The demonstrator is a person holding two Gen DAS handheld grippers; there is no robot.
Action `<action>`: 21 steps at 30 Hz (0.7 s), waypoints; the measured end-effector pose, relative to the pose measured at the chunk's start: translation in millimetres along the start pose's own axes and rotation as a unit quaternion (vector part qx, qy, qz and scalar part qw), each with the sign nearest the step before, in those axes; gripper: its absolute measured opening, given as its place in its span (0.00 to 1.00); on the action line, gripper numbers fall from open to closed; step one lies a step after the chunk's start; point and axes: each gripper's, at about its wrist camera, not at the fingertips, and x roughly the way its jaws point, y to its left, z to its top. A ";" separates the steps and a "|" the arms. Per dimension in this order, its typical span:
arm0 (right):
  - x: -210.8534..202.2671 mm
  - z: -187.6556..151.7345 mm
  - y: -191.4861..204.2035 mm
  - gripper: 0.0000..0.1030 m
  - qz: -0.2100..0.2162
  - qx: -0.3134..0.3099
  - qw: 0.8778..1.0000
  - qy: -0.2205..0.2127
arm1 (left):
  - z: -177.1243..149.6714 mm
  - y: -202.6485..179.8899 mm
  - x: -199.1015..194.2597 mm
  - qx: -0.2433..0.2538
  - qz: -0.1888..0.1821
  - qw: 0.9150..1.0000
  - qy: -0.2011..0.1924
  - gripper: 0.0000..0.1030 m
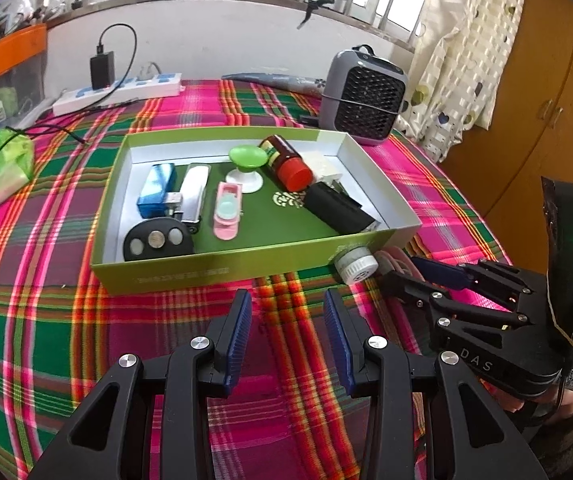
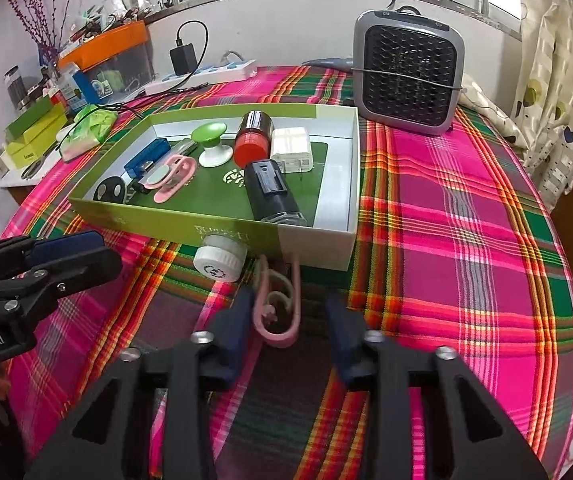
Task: Organize rigid objects
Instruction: 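Move the left tool to the white round container while the right tool reaches the pink hook, then close the left tool on the white container while the right tool grasps the pink hook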
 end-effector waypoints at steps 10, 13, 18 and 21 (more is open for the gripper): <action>-8.9 -1.0 -9.3 0.24 0.003 0.008 1.000 -0.013 | 5.1 -19.3 10.7 0.015 -0.007 1.000 0.006 0.35; -12.7 -1.7 -15.3 0.24 0.004 0.017 1.000 -0.018 | 7.0 -26.0 15.5 0.019 -0.012 1.000 0.009 0.35; -19.1 -4.8 -22.5 0.24 0.004 0.025 0.999 -0.024 | 9.4 -38.3 23.6 0.030 -0.009 0.999 0.013 0.35; -20.5 -6.0 -25.7 0.24 0.005 0.030 0.999 -0.026 | 10.4 -44.4 28.9 0.035 -0.002 0.999 0.016 0.35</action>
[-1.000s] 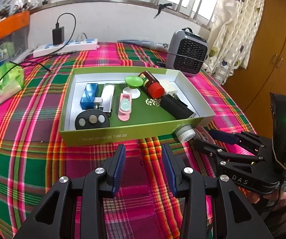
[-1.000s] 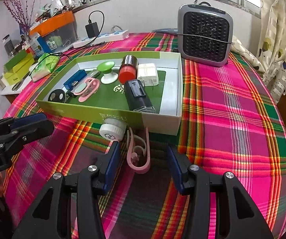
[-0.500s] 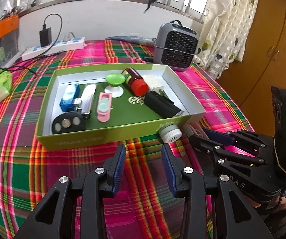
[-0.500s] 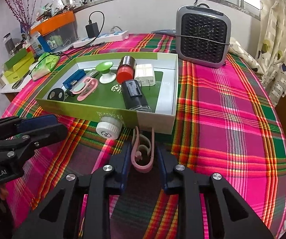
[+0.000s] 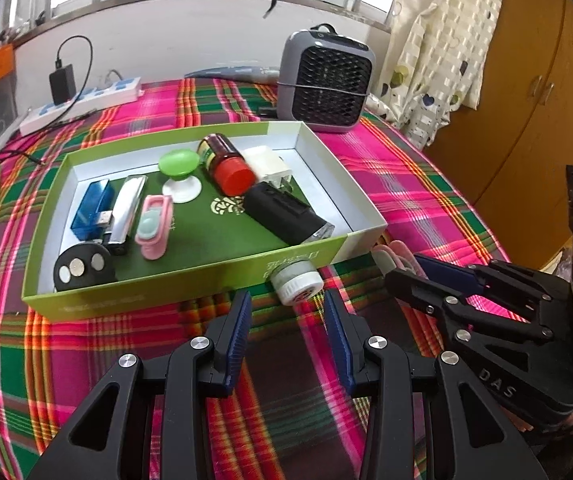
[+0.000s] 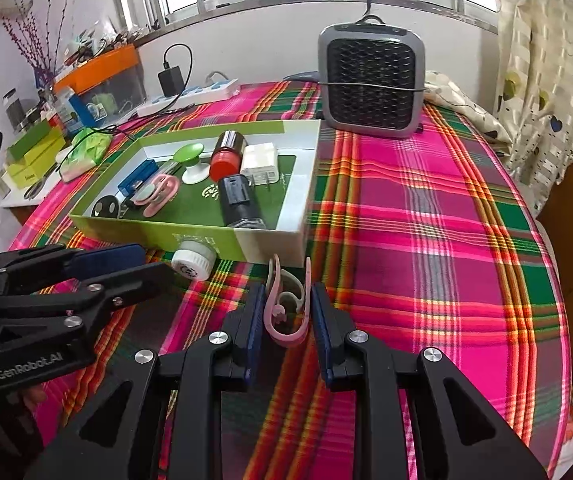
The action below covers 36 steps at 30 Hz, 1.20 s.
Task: Organize rigid objects
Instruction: 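Close the left tool on the white container while the right tool grasps the pink hook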
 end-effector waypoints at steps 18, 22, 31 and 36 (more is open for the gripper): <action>-0.7 -2.4 -6.7 0.24 0.017 0.008 1.000 -0.002 | 5.6 -12.2 16.5 0.005 0.044 0.999 0.005 0.35; -0.7 -2.3 -7.8 0.24 0.020 0.010 1.000 -0.002 | 5.8 -13.5 18.3 0.004 0.047 0.999 0.005 0.35; 0.8 -2.4 -9.7 0.24 0.024 0.014 1.000 -0.001 | 4.7 -10.1 22.2 -0.012 0.047 0.999 0.010 0.35; 0.7 -2.7 -10.6 0.24 0.025 0.015 1.000 -0.001 | 4.8 -10.0 21.7 -0.013 0.047 0.999 0.010 0.35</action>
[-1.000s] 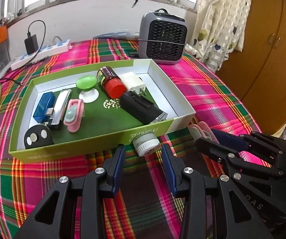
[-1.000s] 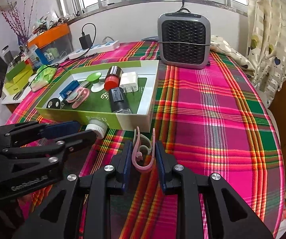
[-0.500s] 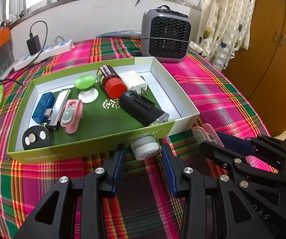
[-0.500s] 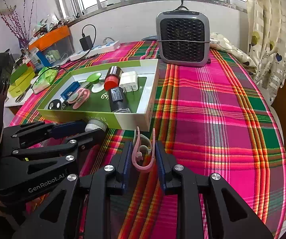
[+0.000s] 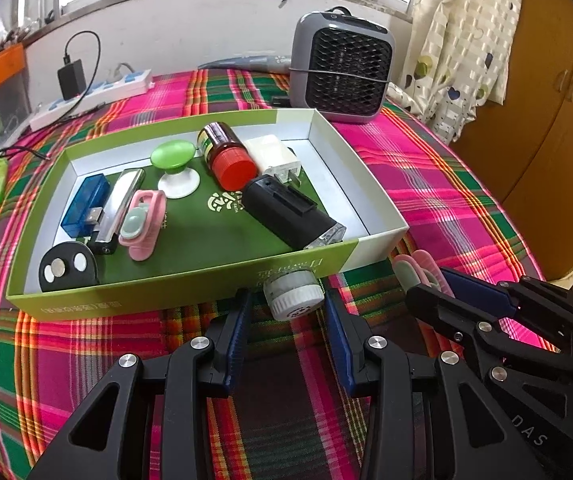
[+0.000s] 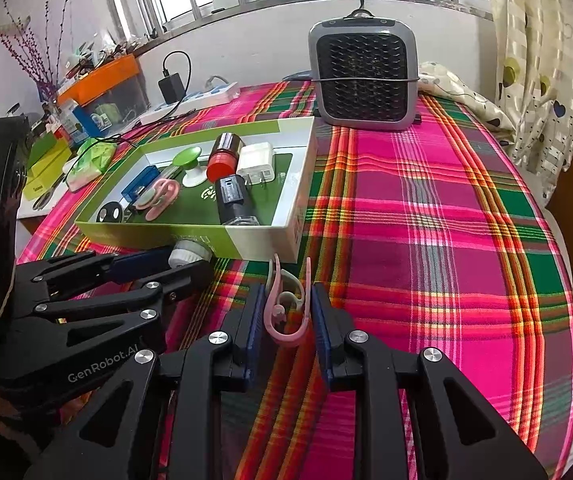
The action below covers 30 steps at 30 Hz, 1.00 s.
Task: Organize rigid objects
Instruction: 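Close the left tool on the white container while the right tool grasps the pink hook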
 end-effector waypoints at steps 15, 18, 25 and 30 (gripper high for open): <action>1.0 -0.6 -0.7 0.24 -0.002 0.000 1.000 0.001 | -1.1 2.4 -2.5 -0.001 0.000 1.000 -0.002 0.28; 0.9 -0.6 -0.7 0.24 -0.002 0.000 1.000 0.001 | -1.3 2.5 -2.6 -0.001 0.000 1.000 -0.002 0.28; 1.4 -1.0 0.8 0.24 -0.004 -0.006 1.000 0.000 | -3.4 5.7 -6.4 -0.004 0.001 1.000 -0.003 0.27; 0.5 -1.2 4.2 0.24 -0.009 -0.012 1.000 -0.001 | -4.6 6.5 -9.2 -0.005 0.000 1.000 -0.008 0.27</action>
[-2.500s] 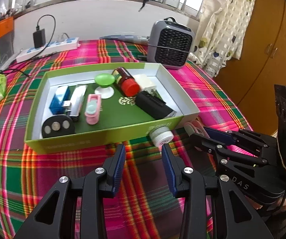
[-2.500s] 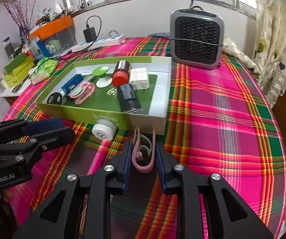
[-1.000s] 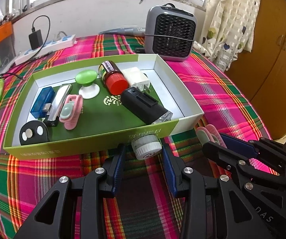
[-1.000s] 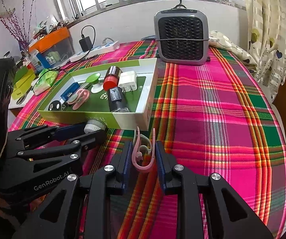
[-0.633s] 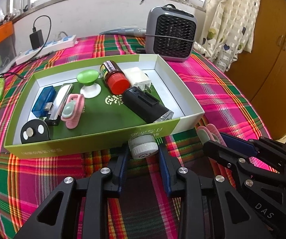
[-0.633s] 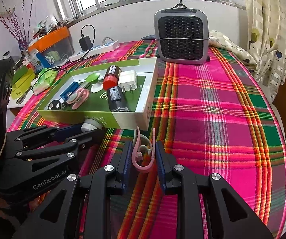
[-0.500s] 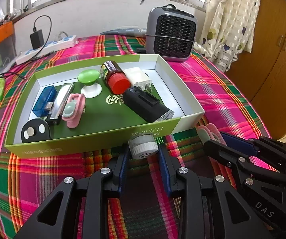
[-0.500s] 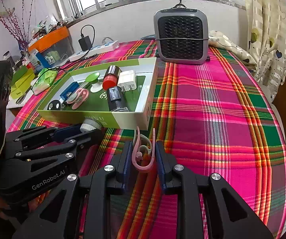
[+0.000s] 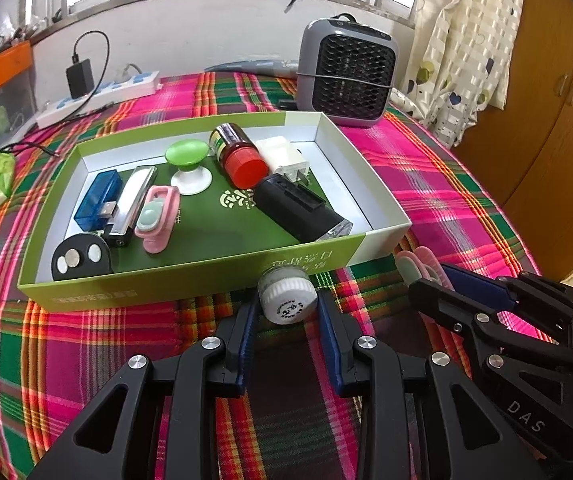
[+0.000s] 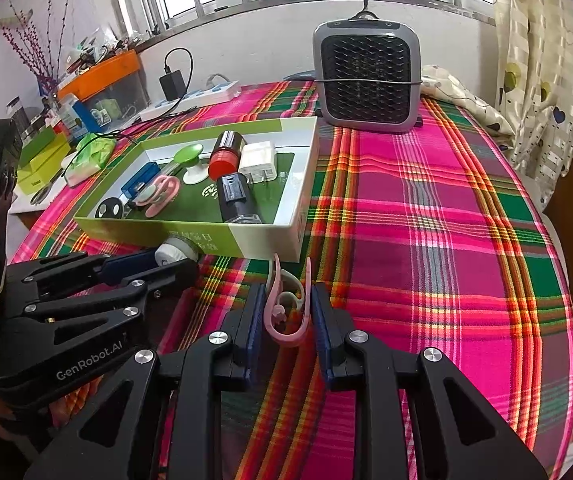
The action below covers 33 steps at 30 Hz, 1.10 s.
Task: Organize rigid objects
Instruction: 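Close the left tool on the white container while the right tool grasps the pink hook, then carry the white container and pink hook over the box lid with both tools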
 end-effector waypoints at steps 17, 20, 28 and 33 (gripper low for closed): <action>-2.5 -0.4 7.9 0.24 -0.012 -0.009 1.000 -0.002 | -4.0 3.1 -3.2 -0.004 -0.009 1.000 -0.003 0.25; -2.5 -0.4 7.9 0.24 -0.011 -0.009 1.000 -0.002 | -4.4 3.0 -3.9 -0.004 -0.007 1.000 -0.003 0.25; -4.0 -0.6 9.8 0.24 -0.011 -0.010 1.000 -0.004 | -5.3 2.8 -4.4 -0.004 -0.008 1.000 -0.005 0.25; -6.0 -0.2 10.7 0.24 -0.012 -0.011 1.000 -0.007 | -6.2 3.4 -8.5 -0.002 -0.006 1.000 -0.011 0.25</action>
